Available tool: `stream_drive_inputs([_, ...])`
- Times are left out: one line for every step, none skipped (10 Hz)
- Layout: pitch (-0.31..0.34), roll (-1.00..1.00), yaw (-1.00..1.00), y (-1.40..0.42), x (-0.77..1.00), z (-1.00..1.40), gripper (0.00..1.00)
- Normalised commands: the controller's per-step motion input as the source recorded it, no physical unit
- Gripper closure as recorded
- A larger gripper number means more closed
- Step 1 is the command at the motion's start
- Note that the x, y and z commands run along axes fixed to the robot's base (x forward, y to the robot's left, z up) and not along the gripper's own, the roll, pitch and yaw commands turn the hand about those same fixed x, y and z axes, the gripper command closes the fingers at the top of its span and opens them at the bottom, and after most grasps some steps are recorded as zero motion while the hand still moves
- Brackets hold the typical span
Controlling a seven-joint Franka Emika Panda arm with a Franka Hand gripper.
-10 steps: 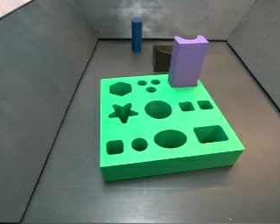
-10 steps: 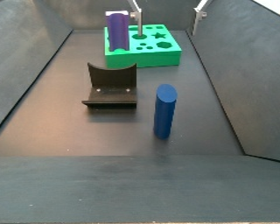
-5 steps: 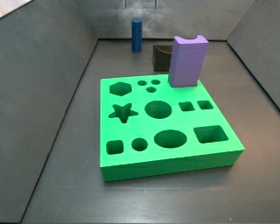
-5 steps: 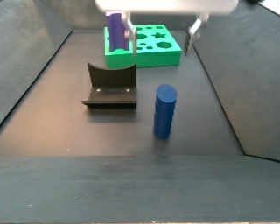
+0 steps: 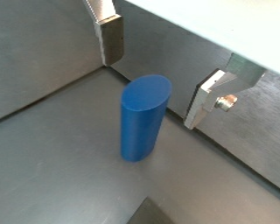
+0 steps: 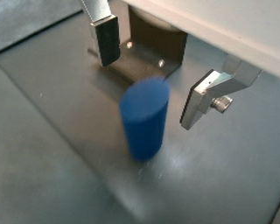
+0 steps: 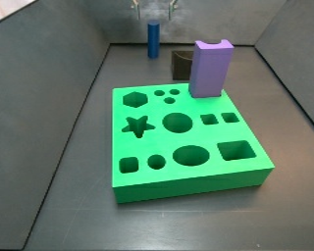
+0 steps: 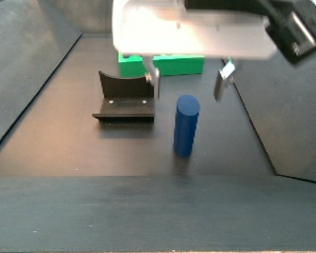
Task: Pick up the oval object. Move up. Move to above the board. Insert the oval object.
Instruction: Pick up the oval object.
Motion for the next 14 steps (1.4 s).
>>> stream_drive_inputs([-0.200, 0.08, -0.11, 0.19, 0.00, -0.72, 0.00])
stream_drive_inputs([-0.203, 0.13, -0.08, 0.03, 0.00, -0.71, 0.00])
stream_drive_inputs([-0.191, 0.16, -0.08, 0.00, 0.00, -0.71, 0.00])
stream_drive_inputs([-0.156, 0.20, -0.07, 0.03, 0.00, -0.73, 0.00])
stream_drive_inputs([0.156, 0.01, 0.10, 0.00, 0.19, 0.00, 0.00])
stream_drive_inputs([0.060, 0.00, 0.00, 0.00, 0.06, 0.00, 0.00])
stream_drive_inputs([0.000, 0.00, 0.00, 0.00, 0.00, 0.00, 0.00])
stream_drive_inputs([0.000, 0.00, 0.00, 0.00, 0.00, 0.00, 1.00])
stream_drive_inputs([0.000, 0.00, 0.00, 0.00, 0.00, 0.00, 1.00])
stream_drive_inputs([0.000, 0.00, 0.00, 0.00, 0.00, 0.00, 1.00])
stream_drive_inputs([0.000, 0.00, 0.00, 0.00, 0.00, 0.00, 1.00])
stream_drive_inputs([0.000, 0.00, 0.00, 0.00, 0.00, 0.00, 1.00])
stream_drive_inputs([0.000, 0.00, 0.00, 0.00, 0.00, 0.00, 1.00])
stream_drive_inputs([0.000, 0.00, 0.00, 0.00, 0.00, 0.00, 1.00])
